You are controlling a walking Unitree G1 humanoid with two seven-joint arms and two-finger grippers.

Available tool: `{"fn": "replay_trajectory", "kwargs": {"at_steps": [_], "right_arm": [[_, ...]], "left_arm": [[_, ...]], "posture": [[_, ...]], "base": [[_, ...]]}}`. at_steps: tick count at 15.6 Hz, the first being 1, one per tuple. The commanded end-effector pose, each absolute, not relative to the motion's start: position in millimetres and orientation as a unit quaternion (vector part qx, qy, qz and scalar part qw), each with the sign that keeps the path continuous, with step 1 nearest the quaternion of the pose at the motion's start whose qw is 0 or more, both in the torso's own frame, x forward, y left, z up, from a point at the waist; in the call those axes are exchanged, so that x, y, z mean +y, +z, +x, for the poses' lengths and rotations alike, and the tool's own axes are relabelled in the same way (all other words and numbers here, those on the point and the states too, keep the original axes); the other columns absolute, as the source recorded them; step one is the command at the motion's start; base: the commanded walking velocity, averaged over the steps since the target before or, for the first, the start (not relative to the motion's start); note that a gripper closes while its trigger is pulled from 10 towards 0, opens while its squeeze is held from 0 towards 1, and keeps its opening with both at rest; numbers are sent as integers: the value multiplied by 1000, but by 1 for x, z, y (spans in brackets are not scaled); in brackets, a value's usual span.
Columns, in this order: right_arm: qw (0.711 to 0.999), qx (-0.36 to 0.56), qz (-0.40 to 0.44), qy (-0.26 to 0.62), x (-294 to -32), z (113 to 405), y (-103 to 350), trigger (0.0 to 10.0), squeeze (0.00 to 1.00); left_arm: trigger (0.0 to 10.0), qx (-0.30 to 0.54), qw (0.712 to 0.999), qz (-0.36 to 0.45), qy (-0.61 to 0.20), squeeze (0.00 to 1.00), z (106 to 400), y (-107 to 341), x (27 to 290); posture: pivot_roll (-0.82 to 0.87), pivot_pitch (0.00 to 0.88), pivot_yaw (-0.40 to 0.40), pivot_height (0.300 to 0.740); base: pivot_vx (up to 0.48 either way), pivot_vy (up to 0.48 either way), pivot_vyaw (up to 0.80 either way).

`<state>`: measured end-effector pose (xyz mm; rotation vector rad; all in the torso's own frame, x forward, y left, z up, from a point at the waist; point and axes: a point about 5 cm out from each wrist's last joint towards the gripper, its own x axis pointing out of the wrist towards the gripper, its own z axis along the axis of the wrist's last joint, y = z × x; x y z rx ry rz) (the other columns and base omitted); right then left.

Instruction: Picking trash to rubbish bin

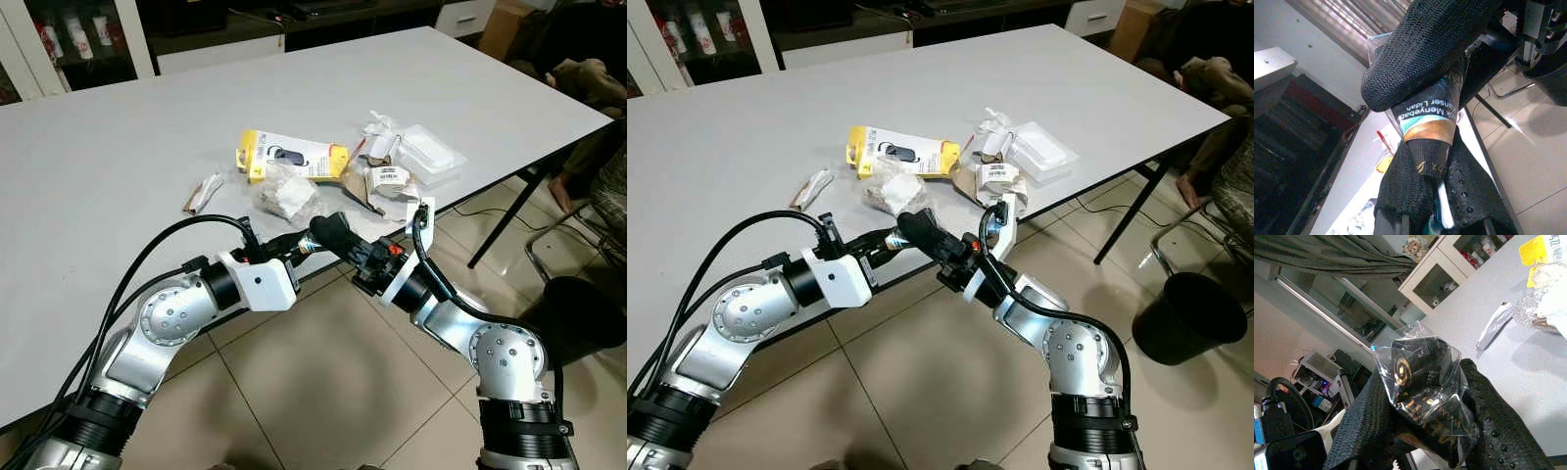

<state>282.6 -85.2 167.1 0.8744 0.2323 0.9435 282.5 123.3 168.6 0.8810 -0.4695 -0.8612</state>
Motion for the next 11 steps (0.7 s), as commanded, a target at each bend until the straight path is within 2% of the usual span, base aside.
{"fn": "replay_trajectory", "kwargs": {"at_steps": [1,2,5,6,7,10,11], "right_arm": [[798,97,414,428,-91,285,168,0,0],[798,96,416,425,-91,285,168,0,0],[801,91,422,414,-93,286,167,0,0],[803,88,425,408,-94,287,167,0,0],[807,84,427,398,-96,288,167,0,0],[822,73,431,365,-106,293,166,0,0],[835,69,427,341,-116,296,164,0,0]], "left_arm": [[10000,-229,787,399,-412,671,282,172,118],[10000,-230,792,389,-411,1000,282,173,118],[10000,-231,783,412,-405,1000,283,172,120],[10000,-228,781,418,-404,267,284,171,121],[10000,-227,781,418,-406,0,284,170,121],[10000,-220,780,420,-408,0,282,167,122],[10000,-212,780,425,-408,0,282,163,124]], "posture": [[34,43,-44,740],[34,42,-44,740],[35,40,-42,740],[35,40,-42,740],[36,39,-40,740],[35,40,-43,740],[31,42,-43,740]], "base": [[0,0,0],[0,0,0],[0,0,0],[0,0,0],[0,0,0],[0,0,0],[0,0,0]]}}
